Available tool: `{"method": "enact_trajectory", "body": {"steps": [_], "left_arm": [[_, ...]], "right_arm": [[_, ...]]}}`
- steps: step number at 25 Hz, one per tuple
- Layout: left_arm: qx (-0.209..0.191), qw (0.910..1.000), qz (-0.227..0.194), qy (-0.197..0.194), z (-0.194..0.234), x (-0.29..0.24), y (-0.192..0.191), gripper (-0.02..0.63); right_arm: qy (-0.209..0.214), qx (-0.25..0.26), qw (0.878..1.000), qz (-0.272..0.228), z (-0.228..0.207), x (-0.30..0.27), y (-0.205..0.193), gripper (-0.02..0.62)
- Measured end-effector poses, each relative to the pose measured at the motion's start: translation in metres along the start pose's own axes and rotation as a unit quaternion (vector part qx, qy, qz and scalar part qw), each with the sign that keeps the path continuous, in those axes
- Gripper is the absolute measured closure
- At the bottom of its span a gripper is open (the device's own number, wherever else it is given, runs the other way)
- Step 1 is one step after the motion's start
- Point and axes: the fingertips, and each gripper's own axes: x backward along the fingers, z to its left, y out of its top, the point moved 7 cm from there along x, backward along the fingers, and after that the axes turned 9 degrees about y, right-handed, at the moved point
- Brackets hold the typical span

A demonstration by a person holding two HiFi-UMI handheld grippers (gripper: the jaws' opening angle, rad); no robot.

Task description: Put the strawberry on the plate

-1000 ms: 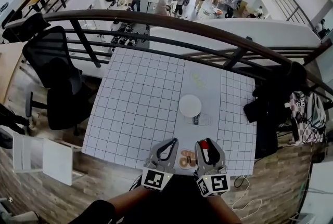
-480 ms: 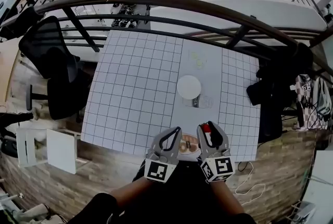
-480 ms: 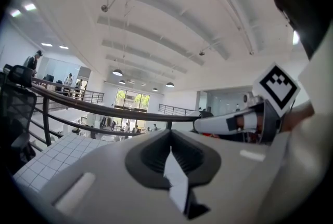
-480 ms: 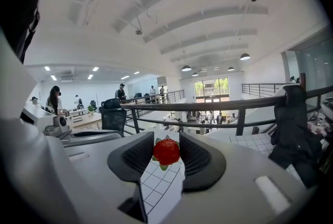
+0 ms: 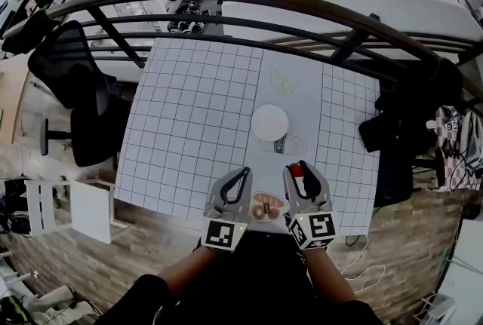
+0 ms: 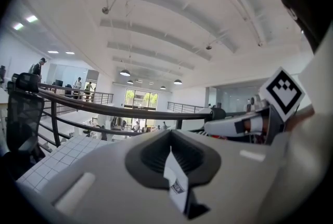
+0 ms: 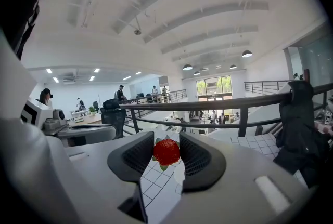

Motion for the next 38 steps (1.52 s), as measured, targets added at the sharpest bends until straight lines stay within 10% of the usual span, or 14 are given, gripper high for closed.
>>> {"method": "enact_trajectory", "body": {"steps": [38], "left_arm": [[-0.007, 0.9987, 0.045, 0.024, 0.018, -0.069, -0.035, 0.597]], "right_arm": [[0.073, 0.038, 0.986, 0.145, -0.079, -0.179, -0.086, 0.443]]}}
